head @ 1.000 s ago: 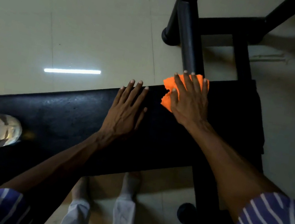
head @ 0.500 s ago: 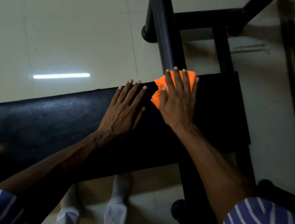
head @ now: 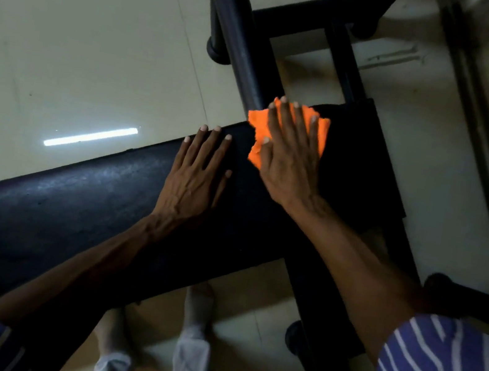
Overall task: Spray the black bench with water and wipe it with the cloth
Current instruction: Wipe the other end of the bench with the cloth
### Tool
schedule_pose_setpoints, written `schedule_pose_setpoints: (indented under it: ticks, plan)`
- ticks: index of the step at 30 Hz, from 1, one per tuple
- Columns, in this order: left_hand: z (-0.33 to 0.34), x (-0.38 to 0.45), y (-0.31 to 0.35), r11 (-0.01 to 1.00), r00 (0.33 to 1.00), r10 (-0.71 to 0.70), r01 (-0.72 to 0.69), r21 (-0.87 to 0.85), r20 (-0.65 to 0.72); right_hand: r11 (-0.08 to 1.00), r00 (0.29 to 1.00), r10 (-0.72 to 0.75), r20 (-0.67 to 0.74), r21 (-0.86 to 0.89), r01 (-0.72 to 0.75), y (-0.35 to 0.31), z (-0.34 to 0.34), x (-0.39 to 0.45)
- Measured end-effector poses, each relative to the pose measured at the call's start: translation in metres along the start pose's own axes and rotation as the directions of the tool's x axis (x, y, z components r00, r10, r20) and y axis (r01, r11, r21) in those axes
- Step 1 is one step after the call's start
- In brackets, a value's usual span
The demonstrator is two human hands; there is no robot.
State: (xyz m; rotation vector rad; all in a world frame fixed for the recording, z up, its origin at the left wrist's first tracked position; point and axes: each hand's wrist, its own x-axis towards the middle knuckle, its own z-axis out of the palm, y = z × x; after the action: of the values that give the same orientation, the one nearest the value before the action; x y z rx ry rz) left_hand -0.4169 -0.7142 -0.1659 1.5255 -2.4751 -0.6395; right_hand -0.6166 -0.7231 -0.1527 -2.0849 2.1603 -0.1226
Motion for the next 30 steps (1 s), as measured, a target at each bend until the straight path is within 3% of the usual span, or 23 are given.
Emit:
schedule_pose_setpoints:
  ticks: [2, 4, 8, 11, 17, 20, 22, 24, 30]
  plan:
    - [-0.002, 0.002, 0.005, 1.0, 1.0, 0.008, -0.008, 0.003, 0.0, 0.994, 0.994, -0.11, 0.019, -0.01, 0.11, 0.01, -0.004, -0.023]
    - [-0.004, 0.003, 0.01, 1.0, 1.0, 0.021, -0.021, 0.009, 0.019, 0.991, 0.99, -0.127, 0.057, -0.045, 0.13, 0.036, -0.013, -0.035]
    - [0.0, 0.009, 0.019, 0.998, 0.998, 0.058, -0.058, 0.011, 0.027, 0.992, 0.992, 0.122, 0.041, -0.044, -0.12, 0.074, -0.02, -0.007]
    - [0.008, 0.015, 0.022, 0.997, 0.997, 0.076, -0.076, 0.017, 0.015, 0.967, 0.967, 0.256, 0.016, 0.004, -0.256, 0.053, -0.015, 0.018]
    - [0.006, 0.018, 0.031, 0.998, 0.998, 0.055, -0.056, 0.015, 0.022, 1.0, 0.999, 0.008, 0.034, -0.014, -0.007, 0.054, -0.019, -0.05]
    - [0.007, 0.022, 0.034, 0.997, 0.996, 0.074, -0.075, 0.028, 0.048, 0.979, 0.978, 0.202, 0.048, -0.047, -0.2, 0.093, -0.025, -0.056]
    - [0.01, 0.026, 0.036, 0.993, 0.992, 0.112, -0.114, 0.031, 0.055, 0.918, 0.917, 0.393, 0.071, 0.037, -0.396, 0.106, -0.025, -0.037]
    - [0.014, 0.031, 0.038, 0.988, 0.987, 0.147, -0.149, 0.035, 0.059, 0.871, 0.883, 0.466, 0.06, 0.144, -0.469, 0.097, -0.021, -0.015]
    - [0.019, 0.038, 0.048, 0.99, 0.99, 0.132, -0.134, 0.045, 0.048, 0.943, 0.947, 0.31, -0.086, 0.152, -0.295, 0.059, -0.01, -0.043]
